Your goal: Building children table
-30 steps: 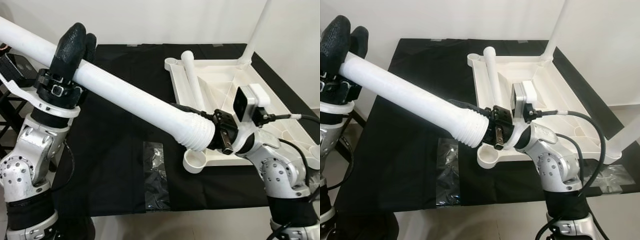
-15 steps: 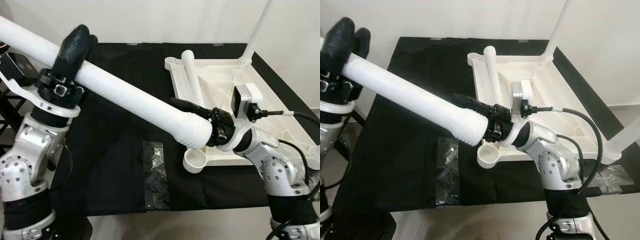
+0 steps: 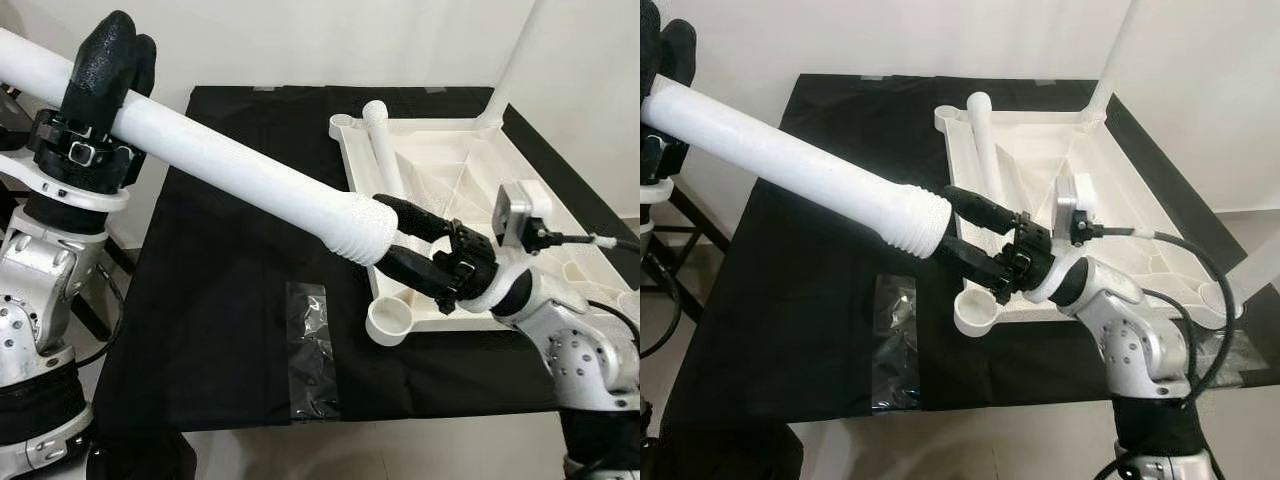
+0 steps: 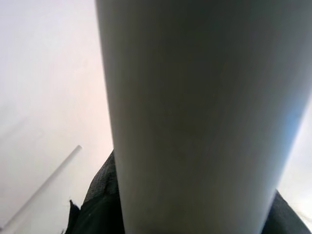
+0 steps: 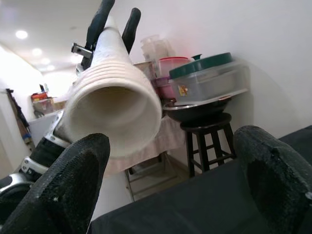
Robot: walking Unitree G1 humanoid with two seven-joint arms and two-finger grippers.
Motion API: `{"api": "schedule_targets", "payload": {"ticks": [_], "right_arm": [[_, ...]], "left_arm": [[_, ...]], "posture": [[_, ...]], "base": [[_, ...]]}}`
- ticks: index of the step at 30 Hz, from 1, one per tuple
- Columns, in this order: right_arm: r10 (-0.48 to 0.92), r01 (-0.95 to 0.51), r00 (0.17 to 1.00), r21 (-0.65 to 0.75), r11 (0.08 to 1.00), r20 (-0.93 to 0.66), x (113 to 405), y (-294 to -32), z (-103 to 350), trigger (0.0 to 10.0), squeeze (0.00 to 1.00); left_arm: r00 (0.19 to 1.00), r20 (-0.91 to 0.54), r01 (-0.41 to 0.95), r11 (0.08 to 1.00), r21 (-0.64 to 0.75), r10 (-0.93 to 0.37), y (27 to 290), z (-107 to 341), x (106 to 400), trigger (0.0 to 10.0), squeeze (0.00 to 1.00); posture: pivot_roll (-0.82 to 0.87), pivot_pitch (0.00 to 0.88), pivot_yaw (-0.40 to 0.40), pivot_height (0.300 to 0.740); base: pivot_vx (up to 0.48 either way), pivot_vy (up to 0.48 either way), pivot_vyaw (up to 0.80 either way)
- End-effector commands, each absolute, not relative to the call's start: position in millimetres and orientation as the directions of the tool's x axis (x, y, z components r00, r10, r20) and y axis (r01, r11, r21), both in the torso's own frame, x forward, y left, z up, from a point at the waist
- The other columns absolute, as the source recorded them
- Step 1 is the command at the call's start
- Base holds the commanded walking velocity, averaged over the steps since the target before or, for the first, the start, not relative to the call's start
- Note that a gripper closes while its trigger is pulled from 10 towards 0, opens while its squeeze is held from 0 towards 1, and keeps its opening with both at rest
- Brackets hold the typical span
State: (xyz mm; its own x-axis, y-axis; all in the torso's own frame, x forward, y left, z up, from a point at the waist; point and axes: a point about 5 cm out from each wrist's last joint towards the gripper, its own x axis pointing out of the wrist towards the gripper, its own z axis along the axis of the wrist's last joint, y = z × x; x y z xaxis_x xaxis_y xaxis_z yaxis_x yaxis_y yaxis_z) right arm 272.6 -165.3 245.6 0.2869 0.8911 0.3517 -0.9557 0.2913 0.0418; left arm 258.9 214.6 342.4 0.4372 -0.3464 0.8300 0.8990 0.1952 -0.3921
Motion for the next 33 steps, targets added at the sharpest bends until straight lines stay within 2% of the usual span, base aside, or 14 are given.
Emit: {"api": "schedule_targets", "payload": {"ticks": [1,13,14,15,18,22,24,25,26,27,28,29,32,33], "right_arm": [[0.893,-0.955,0.288,0.039,0.293,0.346,266,-172,246,10.0,1.0],[0.938,-0.96,0.274,-0.006,0.281,0.212,258,-183,240,10.0,1.0],[0.943,-0.96,0.266,-0.028,0.277,0.202,257,-185,245,10.0,1.0],[0.949,-0.964,0.238,-0.069,0.257,0.208,256,-186,257,10.0,1.0],[0.959,-0.967,0.203,-0.112,0.228,0.198,255,-184,268,10.0,1.0],[0.965,-0.969,0.181,-0.131,0.207,0.188,256,-181,273,10.0,1.0],[0.982,-0.974,0.136,-0.166,0.157,0.132,263,-171,277,10.0,1.0],[0.982,-0.974,0.136,-0.166,0.157,0.132,263,-171,277,10.0,1.0],[0.988,-0.974,0.123,-0.177,0.139,0.097,268,-165,275,10.0,1.0],[0.991,-0.975,0.121,-0.183,0.129,0.052,276,-158,270,10.0,0.54],[0.991,-0.975,0.121,-0.183,0.129,0.052,276,-158,270,10.0,0.54],[0.994,-0.978,0.113,-0.177,0.112,0.01,282,-150,263,10.0,0.34],[0.995,-0.981,0.093,-0.173,0.088,-0.023,287,-143,258,10.0,0.26],[0.997,-0.985,0.066,-0.165,0.059,-0.043,290,-138,254,10.0,0.09]], "left_arm": [[0.428,0.846,0.9,0.228,-0.37,-0.316,224,348,258,0.0,0.0],[0.488,0.804,0.861,0.338,-0.38,-0.339,228,351,265,0.0,0.0],[0.518,0.761,0.839,0.406,-0.363,-0.391,223,349,269,0.0,0.0],[0.563,0.652,0.801,0.532,-0.276,-0.509,208,342,275,0.0,0.0],[0.57,0.548,0.788,0.596,-0.155,-0.612,191,338,279,0.0,0.0],[0.563,0.495,0.787,0.612,-0.077,-0.662,180,339,281,0.0,0.0],[0.476,0.38,0.827,0.551,0.112,-0.793,149,343,279,0.0,0.0],[0.476,0.38,0.827,0.551,0.112,-0.793,149,343,279,0.0,0.0],[0.421,0.346,0.852,0.496,0.165,-0.838,137,346,277,0.0,0.0],[0.355,0.328,0.878,0.433,0.206,-0.876,126,351,274,0.0,0.0],[0.355,0.328,0.878,0.433,0.206,-0.876,126,351,274,0.0,0.0],[0.282,0.318,0.898,0.366,0.244,-0.905,116,356,271,0.0,0.0],[0.22,0.308,0.91,0.309,0.276,-0.926,108,359,269,0.0,0.0],[0.167,0.296,0.919,0.258,0.299,-0.94,102,362,268,2.4,0.0]], "posture": [[0.01,0.162,-0.062,0.74],[0.02,0.165,-0.061,0.74],[0.02,0.164,-0.063,0.74],[0.03,0.163,-0.063,0.74],[0.02,0.161,-0.064,0.74],[0.02,0.159,-0.065,0.74],[0.03,0.153,-0.072,0.74],[0.03,0.153,-0.072,0.74],[0.03,0.15,-0.074,0.74],[0.03,0.147,-0.077,0.74],[0.03,0.147,-0.077,0.74],[0.04,0.143,-0.082,0.74],[0.04,0.142,-0.083,0.74],[0.05,0.141,-0.082,0.74]], "base": [[0.0,0.0,0.0],[0.0,0.0,0.0],[0.0,0.0,0.0],[0.0,0.0,0.0],[0.0,0.0,0.0],[0.0,0.0,0.0],[0.0,0.0,0.0],[0.0,0.0,0.0],[0.0,0.0,0.0],[0.0,0.0,0.0],[0.0,0.0,0.0],[0.0,0.0,0.0],[0.0,0.0,0.0],[0.0,0.0,0.0]]}}
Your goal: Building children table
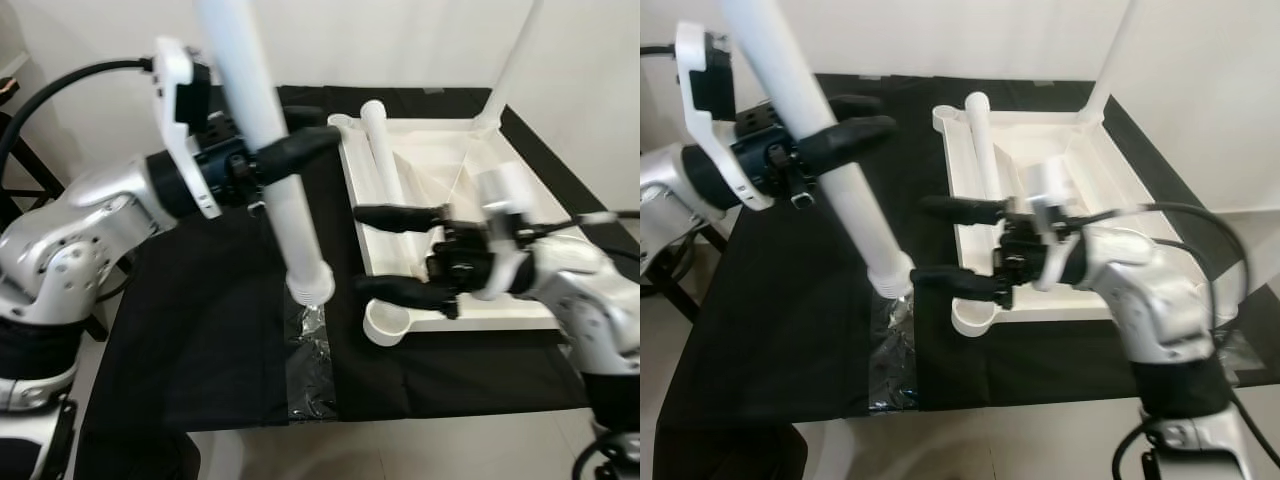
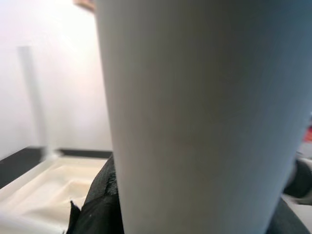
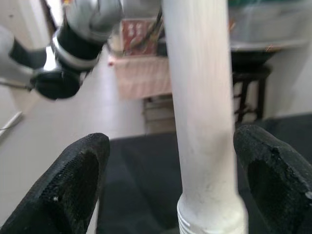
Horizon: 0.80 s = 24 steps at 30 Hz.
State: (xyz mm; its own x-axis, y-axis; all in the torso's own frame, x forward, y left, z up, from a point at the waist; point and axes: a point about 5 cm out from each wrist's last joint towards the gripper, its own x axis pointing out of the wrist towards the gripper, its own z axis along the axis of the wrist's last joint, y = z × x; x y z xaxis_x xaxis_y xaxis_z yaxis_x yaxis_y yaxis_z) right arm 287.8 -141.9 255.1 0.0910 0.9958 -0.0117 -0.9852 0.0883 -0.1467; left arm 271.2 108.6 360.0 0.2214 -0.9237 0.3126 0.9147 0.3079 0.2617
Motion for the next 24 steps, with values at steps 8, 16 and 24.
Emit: {"api": "schedule_targets", "payload": {"ticks": [8,16,24], "right_arm": [[0.993,-0.981,-0.039,-0.187,-0.059,-0.111,307,-115,260,10.0,0.0],[0.945,-0.943,-0.236,-0.182,-0.28,-0.228,304,-98,263,10.0,0.0],[0.912,-0.919,-0.315,-0.157,-0.363,-0.263,303,-84,254,3.7,0.0]], "left_arm": [[-0.117,0.121,0.904,-0.055,0.425,-0.986,78,364,259,10.0,0.0],[-0.282,-0.085,0.843,-0.289,0.454,-0.956,37,370,263,10.0,0.0],[-0.346,-0.088,0.804,-0.343,0.485,-0.934,13,384,270,10.0,0.0]], "posture": [[0.04,0.129,-0.089,0.74],[0.04,0.124,-0.093,0.74],[0.03,0.121,-0.094,0.74]], "base": [[0.0,0.0,0.0],[0.0,0.0,0.0],[0.0,0.0,0.0]]}}
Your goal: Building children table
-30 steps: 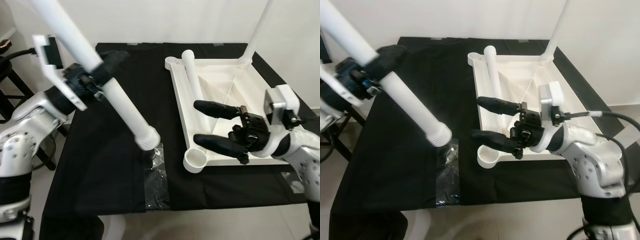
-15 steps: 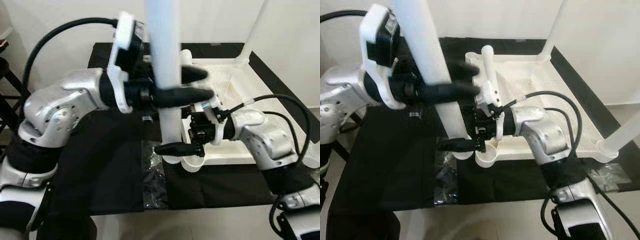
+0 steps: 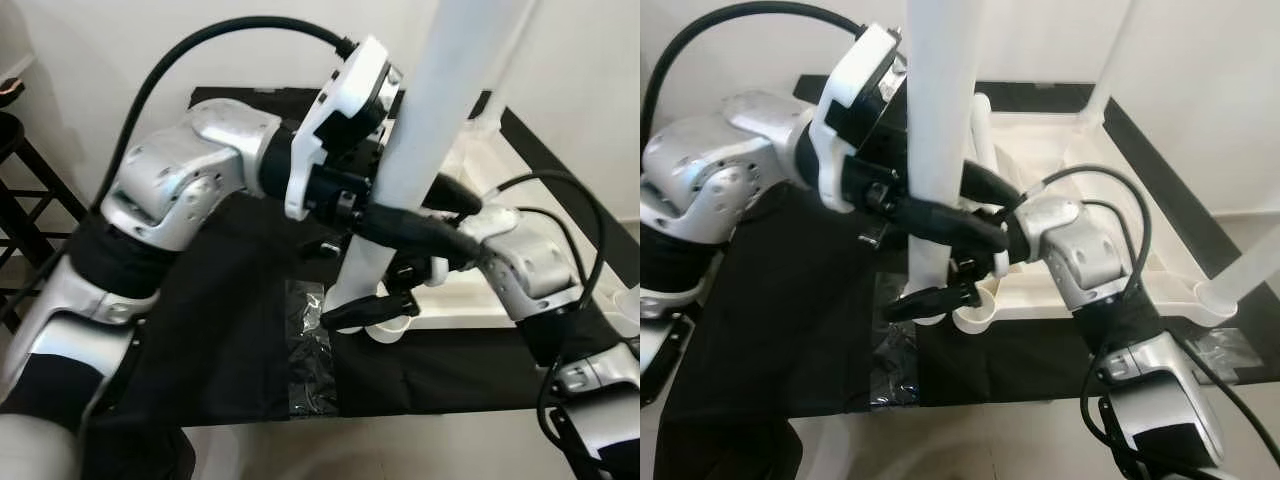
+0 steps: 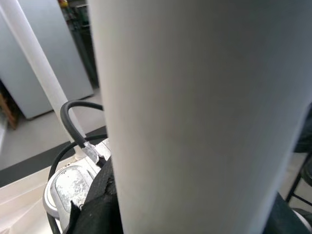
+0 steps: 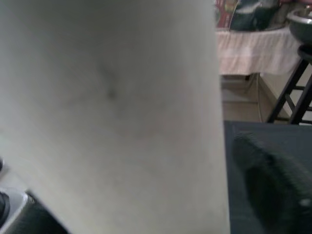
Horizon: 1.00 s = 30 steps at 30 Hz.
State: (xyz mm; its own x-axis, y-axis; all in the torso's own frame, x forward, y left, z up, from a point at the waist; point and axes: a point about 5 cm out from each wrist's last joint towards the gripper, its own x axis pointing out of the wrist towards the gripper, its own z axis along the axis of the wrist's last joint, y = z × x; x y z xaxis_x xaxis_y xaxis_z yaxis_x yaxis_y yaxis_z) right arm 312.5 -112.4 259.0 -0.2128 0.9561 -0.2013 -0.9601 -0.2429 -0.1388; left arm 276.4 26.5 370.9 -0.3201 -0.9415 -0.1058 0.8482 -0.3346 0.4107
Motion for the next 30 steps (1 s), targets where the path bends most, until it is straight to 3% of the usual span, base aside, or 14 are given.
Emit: {"api": "schedule_targets", "payload": {"ticks": [1,2,3,4,7,13,26,27,30], "right_arm": [[0.91,-0.917,-0.32,-0.155,-0.368,-0.264,303,-83,252,3.7,0.0],[0.909,-0.917,-0.323,-0.152,-0.37,-0.262,302,-82,251,1.7,0.0],[0.909,-0.917,-0.323,-0.152,-0.37,-0.262,302,-82,251,1.7,0.0],[0.91,-0.917,-0.327,-0.148,-0.371,-0.256,302,-81,250,0.0,0.0],[0.913,-0.918,-0.329,-0.147,-0.37,-0.242,302,-79,249,0.0,0.0],[0.918,-0.916,-0.331,-0.16,-0.368,-0.216,303,-77,250,0.0,0.0],[0.933,-0.921,-0.301,-0.191,-0.338,-0.198,306,-77,251,0.0,0.0],[0.936,-0.923,-0.293,-0.196,-0.33,-0.196,306,-77,251,0.0,0.0],[0.951,-0.933,-0.254,-0.214,-0.289,-0.177,310,-77,253,0.0,0.0]], "left_arm": [[-0.35,-0.085,0.801,-0.346,0.489,-0.933,12,386,270,10.0,0.0],[-0.355,-0.083,0.8,-0.348,0.489,-0.931,11,387,270,10.0,0.0],[-0.355,-0.083,0.8,-0.348,0.489,-0.931,11,387,270,10.0,0.0],[-0.362,-0.084,0.795,-0.355,0.491,-0.928,9,388,270,10.0,0.0],[-0.375,-0.091,0.787,-0.369,0.495,-0.923,5,390,269,10.0,0.0],[-0.396,-0.104,0.769,-0.391,0.505,-0.912,21,391,271,10.0,0.0],[-0.377,-0.068,0.803,-0.363,0.472,-0.924,24,395,276,10.0,0.0],[-0.364,-0.056,0.815,-0.347,0.464,-0.93,24,396,278,10.0,1.0],[-0.326,0.014,0.842,-0.283,0.458,-0.945,31,403,282,10.0,1.0]], "posture": [[0.03,0.121,-0.094,0.74],[0.03,0.122,-0.092,0.74],[0.03,0.122,-0.092,0.74],[0.03,0.122,-0.089,0.74],[0.03,0.121,-0.087,0.74],[0.02,0.12,-0.082,0.74],[0.01,0.115,-0.085,0.74],[0.01,0.116,-0.086,0.74],[0.01,0.12,-0.086,0.74]], "base": [[0.0,0.0,0.0],[0.0,0.0,0.0],[0.0,0.0,0.0],[0.0,0.0,0.0],[0.0,0.0,0.0],[0.0,0.0,0.0],[0.0,0.0,0.0],[0.0,0.0,0.0],[0.0,0.0,0.0]]}}
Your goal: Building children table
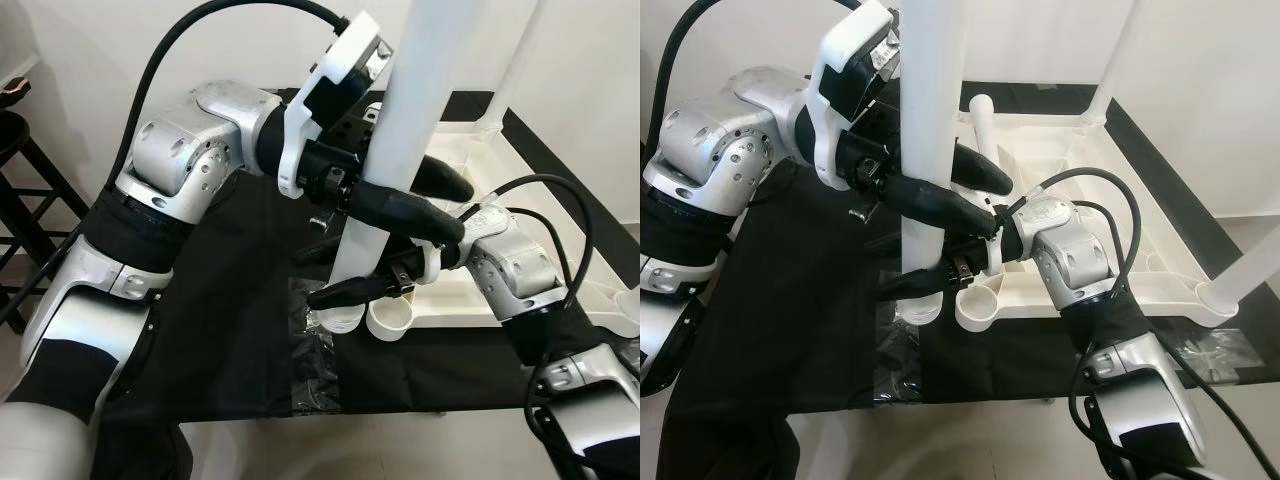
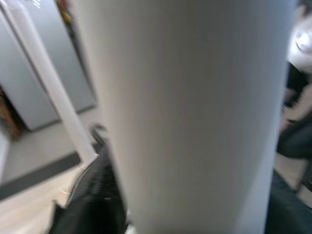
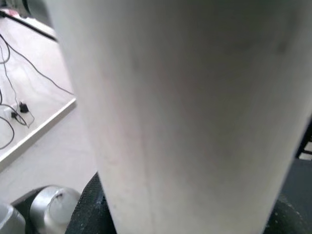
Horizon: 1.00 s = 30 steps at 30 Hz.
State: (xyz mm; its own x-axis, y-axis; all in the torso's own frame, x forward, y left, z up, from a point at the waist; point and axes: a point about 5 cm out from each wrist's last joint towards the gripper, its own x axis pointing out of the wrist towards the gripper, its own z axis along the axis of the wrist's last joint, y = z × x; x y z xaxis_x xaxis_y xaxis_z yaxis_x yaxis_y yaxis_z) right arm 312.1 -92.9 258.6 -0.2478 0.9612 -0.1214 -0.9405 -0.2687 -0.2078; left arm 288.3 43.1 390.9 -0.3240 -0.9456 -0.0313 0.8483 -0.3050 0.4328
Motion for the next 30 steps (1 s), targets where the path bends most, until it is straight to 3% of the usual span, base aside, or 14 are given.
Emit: {"api": "schedule_targets", "payload": {"ticks": [1,8,12,15,16,17,19,21,22,29,30], "right_arm": [[0.951,-0.933,-0.254,-0.214,-0.289,-0.177,310,-77,253,0.0,0.0],[0.984,-0.955,-0.143,-0.247,-0.165,-0.103,321,-85,261,0.0,0.0],[0.997,-0.966,-0.071,-0.245,-0.079,-0.042,325,-107,271,0.0,0.0],[0.998,-0.967,-0.06,-0.246,-0.067,-0.036,325,-110,272,0.0,0.0],[1.0,-0.967,-0.012,-0.255,-0.018,-0.027,328,-120,275,0.0,0.0],[1.0,-0.967,-0.012,-0.255,-0.018,-0.027,328,-120,275,0.0,0.0],[0.999,-0.964,0.034,-0.264,0.027,-0.022,331,-128,278,0.0,0.0],[0.998,-0.963,0.052,-0.267,0.045,-0.02,332,-130,278,0.0,0.0],[0.993,-0.953,0.115,-0.282,0.112,0.004,337,-138,282,0.0,0.0],[0.971,-0.923,0.237,-0.302,0.238,0.041,346,-153,288,0.0,0.0],[0.966,-0.919,0.254,-0.301,0.253,0.038,348,-156,288,1.5,0.0]], "left_arm": [[-0.326,0.014,0.842,-0.283,0.458,-0.945,31,403,282,10.0,1.0],[-0.231,0.082,0.873,-0.169,0.458,-0.969,61,407,289,10.0,1.0],[-0.063,0.156,0.9,0.012,0.435,-0.986,119,404,293,10.0,1.0],[-0.029,0.17,0.901,0.047,0.431,-0.985,129,403,294,10.0,1.0],[0.118,0.211,0.898,0.195,0.395,-0.97,164,395,298,10.0,1.0],[0.118,0.211,0.898,0.195,0.395,-0.97,164,395,298,10.0,1.0],[0.23,0.243,0.882,0.307,0.357,-0.942,190,386,300,10.0,1.0],[0.264,0.253,0.875,0.341,0.344,-0.931,198,382,300,10.0,1.0],[0.34,0.286,0.86,0.419,0.291,-0.896,215,369,298,10.0,1.0],[0.452,0.316,0.823,0.527,0.214,-0.834,230,347,290,10.0,1.0],[0.479,0.318,0.809,0.552,0.2,-0.818,230,341,289,10.0,1.0]], "posture": [[0.01,0.12,-0.086,0.74],[0.02,0.127,-0.088,0.74],[0.01,0.143,-0.089,0.74],[0.01,0.143,-0.089,0.74],[0.01,0.161,-0.093,0.74],[0.01,0.161,-0.093,0.74],[0.02,0.17,-0.092,0.74],[0.02,0.17,-0.092,0.74],[0.04,0.198,-0.092,0.74],[0.05,0.234,-0.096,0.74],[0.05,0.25,-0.099,0.74]], "base": [[0.0,0.0,0.0],[0.0,0.0,0.0],[0.0,0.0,0.0],[0.0,0.0,0.0],[0.0,0.0,0.0],[0.0,0.0,0.0],[0.0,0.0,0.0],[0.0,0.0,0.0],[0.0,0.0,0.0],[0.0,0.0,0.0],[0.0,0.0,0.0]]}}
